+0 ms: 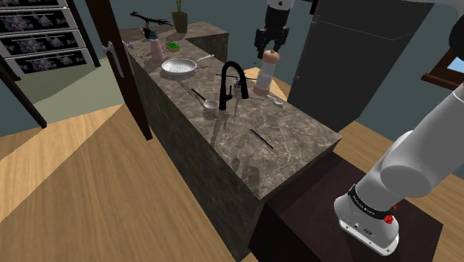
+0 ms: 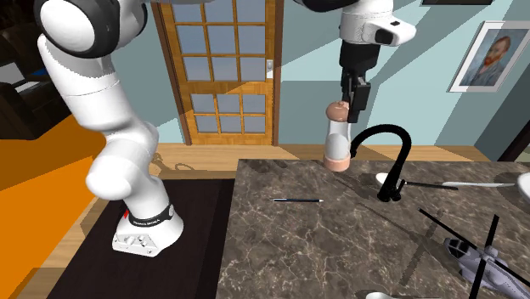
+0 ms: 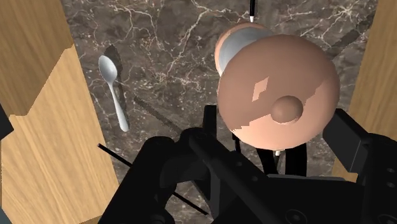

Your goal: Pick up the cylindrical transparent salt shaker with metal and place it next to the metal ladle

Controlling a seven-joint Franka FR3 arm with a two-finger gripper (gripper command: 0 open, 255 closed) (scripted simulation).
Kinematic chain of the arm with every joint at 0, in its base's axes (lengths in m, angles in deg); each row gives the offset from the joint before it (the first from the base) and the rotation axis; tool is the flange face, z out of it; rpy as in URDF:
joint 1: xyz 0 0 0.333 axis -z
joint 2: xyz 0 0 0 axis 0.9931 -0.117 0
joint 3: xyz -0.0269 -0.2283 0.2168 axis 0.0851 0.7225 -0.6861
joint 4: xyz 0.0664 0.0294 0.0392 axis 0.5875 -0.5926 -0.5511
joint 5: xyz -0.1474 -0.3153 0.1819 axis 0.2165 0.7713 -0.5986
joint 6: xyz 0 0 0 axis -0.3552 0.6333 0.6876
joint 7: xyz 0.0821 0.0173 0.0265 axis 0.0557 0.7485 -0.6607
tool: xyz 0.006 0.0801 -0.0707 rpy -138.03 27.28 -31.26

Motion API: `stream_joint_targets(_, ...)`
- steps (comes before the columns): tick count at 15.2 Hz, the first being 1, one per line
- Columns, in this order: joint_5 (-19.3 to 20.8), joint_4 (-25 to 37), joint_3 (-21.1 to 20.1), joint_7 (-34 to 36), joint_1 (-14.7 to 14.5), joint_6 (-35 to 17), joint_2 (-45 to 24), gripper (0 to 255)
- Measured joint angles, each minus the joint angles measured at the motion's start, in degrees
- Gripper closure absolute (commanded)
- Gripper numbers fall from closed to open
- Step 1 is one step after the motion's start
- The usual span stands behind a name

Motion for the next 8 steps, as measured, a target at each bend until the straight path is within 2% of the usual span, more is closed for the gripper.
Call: stream_joint_targets(8,0.99,10.31,-3.4,7.32,-3.81,-2.55,-12.87,255)
